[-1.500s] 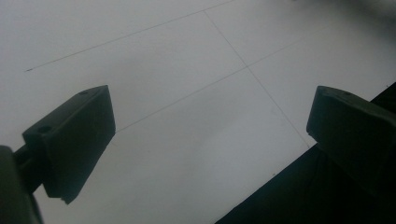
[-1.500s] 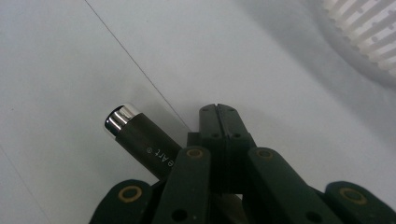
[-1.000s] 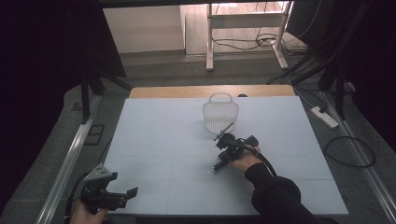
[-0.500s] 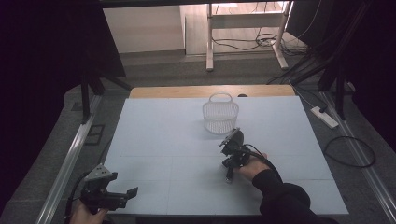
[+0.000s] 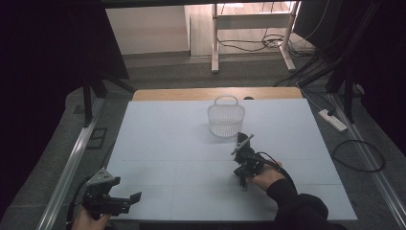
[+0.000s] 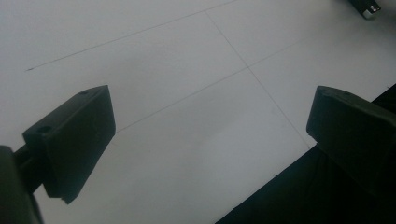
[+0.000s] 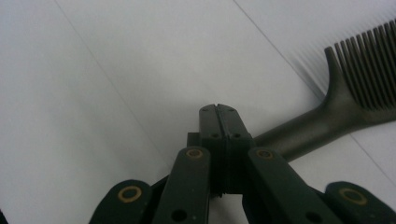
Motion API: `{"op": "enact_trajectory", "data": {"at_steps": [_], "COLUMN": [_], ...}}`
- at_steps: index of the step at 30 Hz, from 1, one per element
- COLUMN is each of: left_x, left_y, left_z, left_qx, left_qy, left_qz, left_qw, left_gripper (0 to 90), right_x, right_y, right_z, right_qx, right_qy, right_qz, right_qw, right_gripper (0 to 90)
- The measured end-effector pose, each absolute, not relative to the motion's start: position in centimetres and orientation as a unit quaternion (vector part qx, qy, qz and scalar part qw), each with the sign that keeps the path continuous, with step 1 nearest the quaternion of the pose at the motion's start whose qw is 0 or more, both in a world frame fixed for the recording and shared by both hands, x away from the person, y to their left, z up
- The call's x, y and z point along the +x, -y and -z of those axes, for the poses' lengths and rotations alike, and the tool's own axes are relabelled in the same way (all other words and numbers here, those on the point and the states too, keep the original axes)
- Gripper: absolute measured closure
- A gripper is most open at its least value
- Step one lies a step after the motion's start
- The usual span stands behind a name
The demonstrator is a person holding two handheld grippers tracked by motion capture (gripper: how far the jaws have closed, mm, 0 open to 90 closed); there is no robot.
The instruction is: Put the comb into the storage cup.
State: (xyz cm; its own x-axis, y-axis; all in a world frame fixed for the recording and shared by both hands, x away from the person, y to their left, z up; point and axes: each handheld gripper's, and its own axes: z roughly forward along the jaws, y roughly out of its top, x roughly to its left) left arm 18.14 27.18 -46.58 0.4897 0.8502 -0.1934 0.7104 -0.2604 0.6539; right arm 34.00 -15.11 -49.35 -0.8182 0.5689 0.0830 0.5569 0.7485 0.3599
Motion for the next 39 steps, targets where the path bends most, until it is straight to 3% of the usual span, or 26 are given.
{"op": "enact_trajectory", "data": {"at_steps": [39], "left_x": [18.2], "left_y": [-27.4], "left_z": [46.6], "left_qx": [0.781], "left_qy": [-0.503], "left_qz": [-0.095], "left_qw": [0.358], "left_gripper": [2.2], "right_x": [33.4], "right_y": [25.0], "right_z": [49.0], "right_qx": [0.378], "right_qy": [-0.907], "right_qz": [-0.175], "right_qw": [0.056], "right_gripper": [88.8]}}
